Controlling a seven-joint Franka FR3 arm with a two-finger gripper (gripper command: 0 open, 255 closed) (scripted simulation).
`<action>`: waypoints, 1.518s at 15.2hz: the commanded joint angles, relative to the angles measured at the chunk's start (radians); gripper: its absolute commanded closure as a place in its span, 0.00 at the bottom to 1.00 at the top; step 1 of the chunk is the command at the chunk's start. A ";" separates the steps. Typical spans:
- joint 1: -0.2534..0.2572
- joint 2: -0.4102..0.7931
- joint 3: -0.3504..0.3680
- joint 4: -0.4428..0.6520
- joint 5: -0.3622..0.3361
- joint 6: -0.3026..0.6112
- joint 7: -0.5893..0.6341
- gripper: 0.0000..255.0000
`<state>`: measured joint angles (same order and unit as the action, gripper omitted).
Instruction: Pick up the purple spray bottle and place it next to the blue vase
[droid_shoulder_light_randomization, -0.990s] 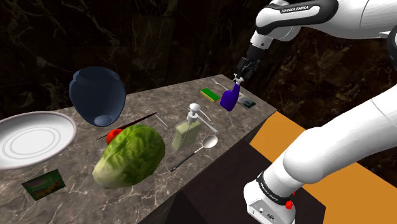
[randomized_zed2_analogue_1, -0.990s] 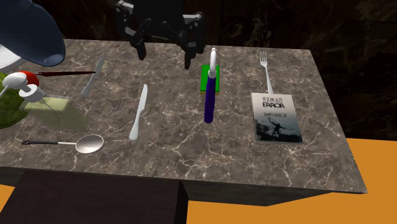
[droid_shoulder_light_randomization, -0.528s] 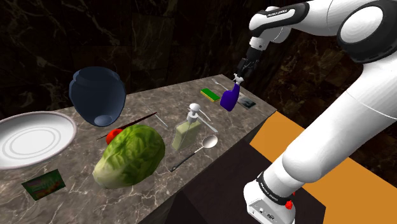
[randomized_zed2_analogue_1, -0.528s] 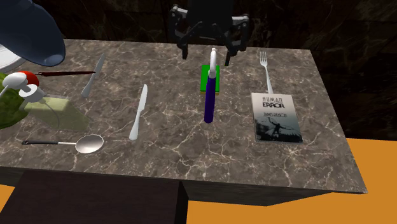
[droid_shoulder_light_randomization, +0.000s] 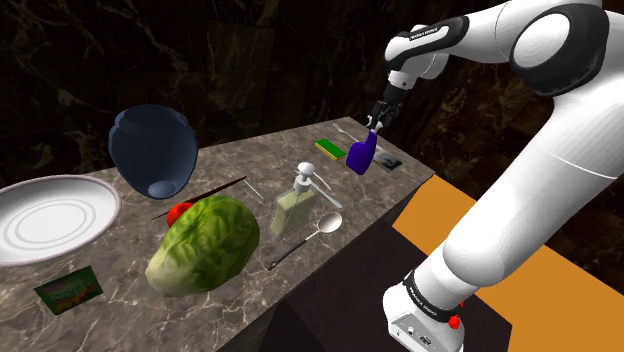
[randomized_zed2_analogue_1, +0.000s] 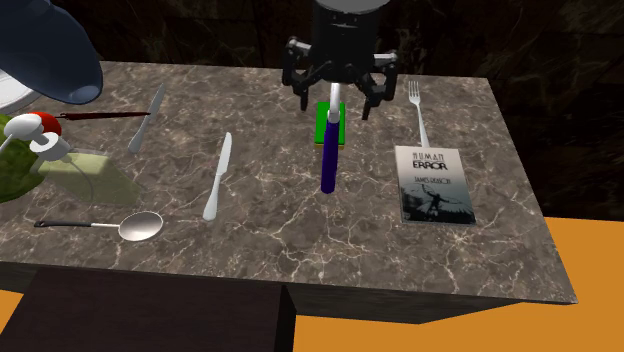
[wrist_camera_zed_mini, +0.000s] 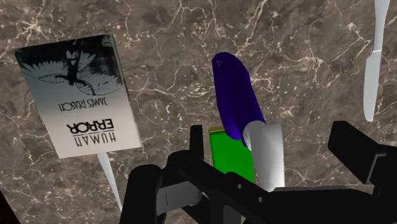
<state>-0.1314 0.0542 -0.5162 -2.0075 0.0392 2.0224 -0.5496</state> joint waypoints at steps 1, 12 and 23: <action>0.001 0.008 0.001 -0.014 0.005 0.022 -0.001 0.00; 0.001 0.008 0.001 -0.014 0.005 0.021 -0.001 1.00; 0.003 -0.016 0.001 0.029 -0.010 -0.042 0.009 1.00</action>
<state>-0.1291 0.0434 -0.5151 -1.9852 0.0328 1.9915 -0.5426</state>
